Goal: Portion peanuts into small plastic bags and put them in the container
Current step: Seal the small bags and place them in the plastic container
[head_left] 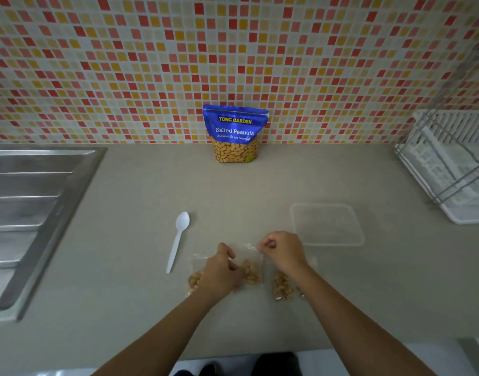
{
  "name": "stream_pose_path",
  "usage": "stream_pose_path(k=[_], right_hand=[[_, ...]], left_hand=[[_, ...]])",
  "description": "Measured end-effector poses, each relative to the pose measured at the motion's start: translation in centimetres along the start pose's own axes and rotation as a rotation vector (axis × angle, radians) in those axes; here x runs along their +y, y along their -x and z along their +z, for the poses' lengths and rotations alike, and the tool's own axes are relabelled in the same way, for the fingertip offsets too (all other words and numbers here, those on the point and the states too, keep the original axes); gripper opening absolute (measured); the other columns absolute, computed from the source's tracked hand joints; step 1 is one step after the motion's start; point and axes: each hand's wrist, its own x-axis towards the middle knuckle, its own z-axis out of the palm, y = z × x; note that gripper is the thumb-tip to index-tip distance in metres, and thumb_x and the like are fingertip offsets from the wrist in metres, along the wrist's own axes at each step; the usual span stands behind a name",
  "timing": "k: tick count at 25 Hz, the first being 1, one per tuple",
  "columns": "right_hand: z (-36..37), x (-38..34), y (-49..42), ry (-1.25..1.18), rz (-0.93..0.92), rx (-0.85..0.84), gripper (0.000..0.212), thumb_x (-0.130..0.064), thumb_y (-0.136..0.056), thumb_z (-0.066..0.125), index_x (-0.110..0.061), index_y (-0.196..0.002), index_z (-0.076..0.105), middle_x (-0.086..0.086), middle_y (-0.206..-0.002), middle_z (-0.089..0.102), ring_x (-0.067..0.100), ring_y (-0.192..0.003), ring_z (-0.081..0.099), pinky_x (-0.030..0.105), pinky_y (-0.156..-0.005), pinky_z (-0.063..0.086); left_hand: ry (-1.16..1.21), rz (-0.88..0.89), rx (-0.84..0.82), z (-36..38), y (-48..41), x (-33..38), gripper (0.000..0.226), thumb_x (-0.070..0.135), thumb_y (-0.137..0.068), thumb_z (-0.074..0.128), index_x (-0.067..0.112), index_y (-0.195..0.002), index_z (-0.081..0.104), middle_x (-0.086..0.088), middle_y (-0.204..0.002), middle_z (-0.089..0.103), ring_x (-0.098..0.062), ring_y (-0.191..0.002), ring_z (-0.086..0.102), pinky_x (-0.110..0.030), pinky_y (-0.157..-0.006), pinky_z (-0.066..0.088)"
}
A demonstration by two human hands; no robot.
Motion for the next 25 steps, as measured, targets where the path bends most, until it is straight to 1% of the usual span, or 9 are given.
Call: stream_pose_path(k=[3,5,8,10,12,15,18,22,25], right_hand=[[1.6,1.1,-0.1,0.054,0.004,-0.038,0.013,-0.015,-0.077,0.070,-0.010,-0.090,0.070,0.008,-0.086,0.074,0.020,-0.083,0.068,0.018,-0.067,0.046],[2.2,1.4,0.0,0.076,-0.036,-0.043,0.015,-0.014,-0.078,0.068,-0.009,-0.092,0.069,0.009,-0.087,0.073,0.023,-0.084,0.067,0.025,-0.073,0.050],[1.9,1.7,0.3,0.038,-0.082,-0.003,0.022,-0.020,-0.080,0.069,-0.009,-0.099,0.065,0.007,-0.088,0.069,0.022,-0.082,0.065,0.025,-0.075,0.049],[0.8,2.1,0.7,0.030,-0.120,0.052,0.021,-0.019,-0.084,0.064,-0.007,-0.102,0.065,0.009,-0.092,0.069,0.024,-0.083,0.065,0.025,-0.075,0.047],[-0.5,3.3,1.2,0.127,-0.179,0.070,0.021,-0.013,-0.086,0.058,-0.007,-0.105,0.066,0.012,-0.100,0.067,0.027,-0.091,0.063,0.029,-0.082,0.047],[-1.9,5.1,2.0,0.449,-0.197,-0.038,0.034,-0.012,-0.085,0.053,-0.009,-0.119,0.059,0.011,-0.121,0.055,0.030,-0.111,0.050,0.034,-0.097,0.042],[-1.8,5.4,2.1,0.589,-0.161,-0.116,0.036,-0.010,-0.085,0.049,-0.010,-0.120,0.056,0.008,-0.130,0.045,0.029,-0.118,0.042,0.036,-0.099,0.039],[-1.0,5.0,1.8,0.530,-0.180,-0.088,0.023,-0.015,-0.086,0.052,-0.010,-0.106,0.062,0.010,-0.119,0.052,0.030,-0.113,0.045,0.040,-0.093,0.043],[-1.3,5.1,2.3,0.431,-0.200,-0.004,0.013,-0.015,-0.085,0.053,-0.012,-0.095,0.062,0.010,-0.102,0.063,0.029,-0.101,0.053,0.037,-0.082,0.044]], left_hand=[[-0.163,0.037,0.046,1.5,-0.1,-0.5,0.031,0.021,-0.081,0.065,0.016,-0.094,0.037,-0.010,-0.080,0.069,-0.023,-0.068,0.064,-0.031,-0.064,0.053],[-0.303,0.085,0.073,2.0,0.0,-0.5,0.024,0.020,-0.084,0.058,0.014,-0.097,0.038,-0.015,-0.087,0.068,-0.031,-0.079,0.065,-0.039,-0.070,0.053],[-0.471,0.150,0.068,2.1,0.3,0.0,0.030,0.024,-0.087,0.053,0.007,-0.107,0.040,-0.018,-0.088,0.067,-0.036,-0.084,0.064,-0.039,-0.071,0.049],[-0.498,0.183,0.069,1.9,-0.1,0.5,0.031,0.028,-0.086,0.054,0.007,-0.107,0.044,-0.016,-0.090,0.067,-0.035,-0.086,0.063,-0.039,-0.074,0.050],[-0.549,0.269,0.070,2.0,-1.0,1.1,0.028,0.028,-0.087,0.053,0.009,-0.108,0.052,-0.012,-0.101,0.066,-0.031,-0.096,0.062,-0.035,-0.081,0.047],[-0.730,0.402,0.045,3.5,-2.8,2.1,0.038,0.034,-0.090,0.050,0.016,-0.123,0.054,-0.006,-0.128,0.051,-0.026,-0.119,0.045,-0.033,-0.093,0.040],[-0.892,0.386,0.039,5.2,-4.1,2.9,0.045,0.045,-0.087,0.051,0.023,-0.126,0.053,-0.003,-0.142,0.036,-0.029,-0.127,0.032,-0.039,-0.100,0.034],[-0.919,0.396,0.061,6.1,-4.5,2.8,0.033,0.039,-0.084,0.054,0.025,-0.114,0.060,0.000,-0.136,0.041,-0.028,-0.123,0.034,-0.038,-0.096,0.033],[-0.730,0.532,0.038,5.8,-4.5,2.7,0.025,0.022,-0.079,0.050,0.011,-0.094,0.066,-0.007,-0.109,0.063,-0.032,-0.103,0.052,-0.034,-0.088,0.042]])
